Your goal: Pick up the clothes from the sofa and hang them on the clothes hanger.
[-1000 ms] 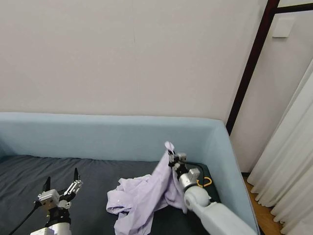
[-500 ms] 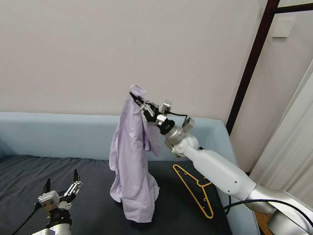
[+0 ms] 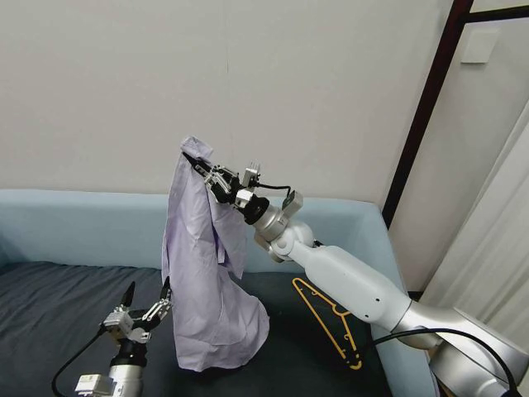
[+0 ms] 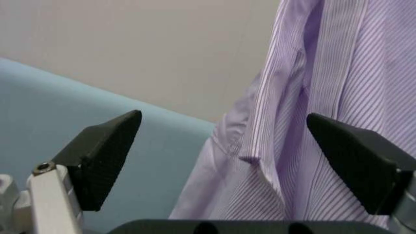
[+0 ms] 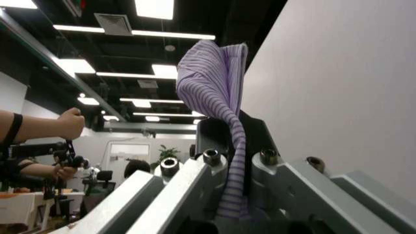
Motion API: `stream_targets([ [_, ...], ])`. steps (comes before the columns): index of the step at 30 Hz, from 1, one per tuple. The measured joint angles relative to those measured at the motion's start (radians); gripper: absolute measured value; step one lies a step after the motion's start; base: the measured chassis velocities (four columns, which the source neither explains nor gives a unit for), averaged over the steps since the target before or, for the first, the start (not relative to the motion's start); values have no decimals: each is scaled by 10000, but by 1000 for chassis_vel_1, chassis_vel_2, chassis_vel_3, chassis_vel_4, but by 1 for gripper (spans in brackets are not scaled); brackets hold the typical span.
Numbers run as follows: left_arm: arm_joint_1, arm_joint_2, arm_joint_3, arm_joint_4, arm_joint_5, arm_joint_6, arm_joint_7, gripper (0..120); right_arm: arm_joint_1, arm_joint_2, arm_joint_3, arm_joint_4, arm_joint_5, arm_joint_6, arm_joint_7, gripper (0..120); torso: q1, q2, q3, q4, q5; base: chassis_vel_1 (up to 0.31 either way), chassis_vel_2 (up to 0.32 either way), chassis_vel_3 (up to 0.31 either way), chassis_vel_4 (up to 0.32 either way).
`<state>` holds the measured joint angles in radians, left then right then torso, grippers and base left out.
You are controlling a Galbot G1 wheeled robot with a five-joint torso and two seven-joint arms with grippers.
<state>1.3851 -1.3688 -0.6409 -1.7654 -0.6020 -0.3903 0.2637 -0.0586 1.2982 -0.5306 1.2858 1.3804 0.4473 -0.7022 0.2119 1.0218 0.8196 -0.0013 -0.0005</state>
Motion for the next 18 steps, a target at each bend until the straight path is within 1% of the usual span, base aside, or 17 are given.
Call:
stream_targets([
  [1,-99,-34,29,243,-14,-76,230,98,-16,-29,9,22,-2,-6,8,0,0,0,0,0,0,0,0,0,0],
  [2,-99,-34,29,243,-14,-76,230,98,-16,-29,9,22,-2,-6,8,0,0,0,0,0,0,0,0,0,0],
  [4,-242,-122,74,591,-15,-199,462,96,-48,-82,18,52,-4,-15,22,0,0,0,0,1,-1,0,0,0,0],
  [6,-349,-206,121,859,-5,-292,659,87,-62,-110,25,71,-11,-22,37,0,0,0,0,0,-1,0,0,0,0],
  [7,-377,-226,136,931,-1,-316,719,84,-64,-117,27,77,-11,-25,42,0,0,0,0,1,-1,0,0,0,0],
  [8,-377,-226,136,931,-1,-316,719,84,-64,-117,27,77,-11,-25,42,0,0,0,0,1,-1,0,0,0,0],
  [10,-436,-265,174,1077,15,-361,848,77,-65,-127,30,91,-11,-32,53,0,0,0,0,1,0,0,0,0,0],
  [12,-509,-319,225,1230,29,-412,1014,67,-68,-128,33,107,-11,-40,59,0,0,0,0,1,0,0,0,0,0],
  [13,-509,-319,225,1230,29,-412,1014,67,-68,-128,33,107,-11,-40,59,0,0,0,0,1,0,0,0,0,0],
  [17,-564,-457,278,1319,23,-557,1284,48,-111,-133,43,149,-40,-47,90,0,0,0,-1,1,0,0,0,0,0],
  [18,-564,-457,278,1319,23,-557,1284,48,-111,-133,43,149,-40,-47,90,0,0,0,-1,1,0,0,0,0,0],
])
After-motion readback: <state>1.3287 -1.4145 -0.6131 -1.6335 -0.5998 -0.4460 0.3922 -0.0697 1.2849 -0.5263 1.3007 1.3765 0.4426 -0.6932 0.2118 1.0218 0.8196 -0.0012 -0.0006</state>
